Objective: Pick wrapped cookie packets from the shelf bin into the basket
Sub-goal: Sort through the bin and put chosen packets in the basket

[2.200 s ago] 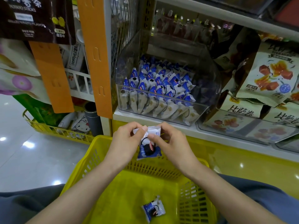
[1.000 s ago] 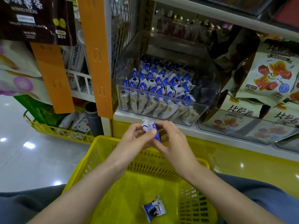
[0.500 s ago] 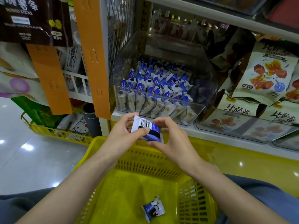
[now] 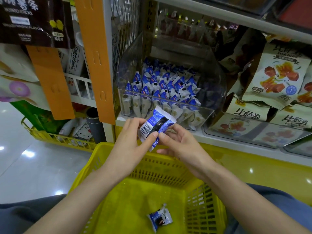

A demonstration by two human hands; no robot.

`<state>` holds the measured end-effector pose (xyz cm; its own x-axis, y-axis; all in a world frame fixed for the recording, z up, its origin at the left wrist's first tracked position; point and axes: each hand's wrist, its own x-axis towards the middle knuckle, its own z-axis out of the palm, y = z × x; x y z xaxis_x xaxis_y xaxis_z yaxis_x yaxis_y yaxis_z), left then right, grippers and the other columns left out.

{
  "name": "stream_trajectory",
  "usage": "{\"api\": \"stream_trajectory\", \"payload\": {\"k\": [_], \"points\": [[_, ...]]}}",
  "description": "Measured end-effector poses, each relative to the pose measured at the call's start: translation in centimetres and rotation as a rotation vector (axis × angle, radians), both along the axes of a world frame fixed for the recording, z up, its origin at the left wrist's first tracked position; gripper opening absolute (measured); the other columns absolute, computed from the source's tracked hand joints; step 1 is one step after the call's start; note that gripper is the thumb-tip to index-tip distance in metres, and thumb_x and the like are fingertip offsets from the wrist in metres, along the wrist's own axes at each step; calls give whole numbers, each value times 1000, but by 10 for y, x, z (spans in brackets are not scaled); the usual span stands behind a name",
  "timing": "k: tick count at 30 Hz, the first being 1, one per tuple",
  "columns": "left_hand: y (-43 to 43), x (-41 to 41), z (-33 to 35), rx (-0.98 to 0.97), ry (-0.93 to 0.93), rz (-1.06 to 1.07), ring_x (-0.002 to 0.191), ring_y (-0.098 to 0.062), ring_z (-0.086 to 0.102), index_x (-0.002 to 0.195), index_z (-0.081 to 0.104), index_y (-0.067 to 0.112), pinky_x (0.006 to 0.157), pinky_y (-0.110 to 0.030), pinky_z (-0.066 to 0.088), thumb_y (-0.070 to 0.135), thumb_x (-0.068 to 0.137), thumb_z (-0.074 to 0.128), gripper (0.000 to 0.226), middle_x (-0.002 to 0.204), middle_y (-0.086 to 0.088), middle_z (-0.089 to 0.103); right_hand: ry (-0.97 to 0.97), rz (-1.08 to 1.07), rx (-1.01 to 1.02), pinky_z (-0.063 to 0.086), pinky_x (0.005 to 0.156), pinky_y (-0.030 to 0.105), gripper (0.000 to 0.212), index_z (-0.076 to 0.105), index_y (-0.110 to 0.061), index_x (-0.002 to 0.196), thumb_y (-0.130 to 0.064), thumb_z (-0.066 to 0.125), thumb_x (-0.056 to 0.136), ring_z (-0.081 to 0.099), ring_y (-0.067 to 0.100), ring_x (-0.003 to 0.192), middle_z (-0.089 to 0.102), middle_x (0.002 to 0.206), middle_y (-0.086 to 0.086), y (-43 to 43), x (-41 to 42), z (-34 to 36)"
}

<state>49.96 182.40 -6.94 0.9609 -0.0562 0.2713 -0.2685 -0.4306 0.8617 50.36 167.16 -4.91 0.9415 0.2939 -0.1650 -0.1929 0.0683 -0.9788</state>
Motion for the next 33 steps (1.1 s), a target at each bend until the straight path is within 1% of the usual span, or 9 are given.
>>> {"api": "stream_trajectory", "payload": {"k": [3,7,11,15,18,22,26,29,33], "points": [[0,-3,0,114,-105,-36,107,3,46,123,45,23,89,-11,36,34,89,50,36,115,11,47,0,10,-17,52,57,18,27,44,-1,119,-6,50,92,64,10,79,66,101,7,2,-1,-3],[3,-4,-1,225,-129,-39,100,2,49,127,46,24,82,-12,36,30,92,46,35,115,10,56,-14,-9,-62,50,55,17,23,43,-4,113,-10,51,92,64,7,69,66,90,3,4,-2,-4],[3,-5,-3,284,-95,-30,92,-15,59,124,47,23,74,-27,43,19,95,45,30,107,2,64,-70,-29,-162,50,54,18,21,45,-15,107,-12,56,89,62,6,63,66,91,6,7,-2,-10],[3,-4,-2,353,-5,-28,92,-25,59,125,44,21,75,-40,45,15,95,41,31,105,-6,65,-90,-29,-187,52,54,21,23,45,-27,99,-13,59,87,61,6,59,64,87,3,10,-2,-16],[5,-4,-1,444,20,-6,91,-27,60,122,43,20,71,-41,46,24,98,37,25,103,-5,65,-99,-10,-223,53,56,24,23,46,-28,99,-14,61,87,59,6,57,64,87,3,11,-3,-19],[8,-4,0,559,-63,18,80,-29,61,105,47,14,63,-41,47,28,99,34,20,84,-4,61,-116,34,-277,53,59,24,23,47,-30,97,-15,61,87,58,7,59,63,85,1,11,-3,-20],[8,-2,-2,379,-54,15,57,-19,49,78,42,18,53,-34,36,23,97,38,20,62,1,48,-191,45,-375,53,71,33,21,49,-34,96,-20,62,87,60,24,77,66,92,2,9,-1,-21],[6,1,-4,225,-6,34,52,-9,45,68,43,27,49,-23,33,20,96,41,29,54,5,46,-230,35,-419,50,83,36,17,50,-36,96,-25,60,88,62,14,81,68,89,-3,6,0,-21],[0,0,-6,170,100,8,71,-2,59,102,60,21,62,-11,42,26,93,49,16,79,8,65,-193,-58,-344,53,75,24,10,51,-27,102,-23,51,93,64,7,83,67,98,4,6,1,-23]]}}
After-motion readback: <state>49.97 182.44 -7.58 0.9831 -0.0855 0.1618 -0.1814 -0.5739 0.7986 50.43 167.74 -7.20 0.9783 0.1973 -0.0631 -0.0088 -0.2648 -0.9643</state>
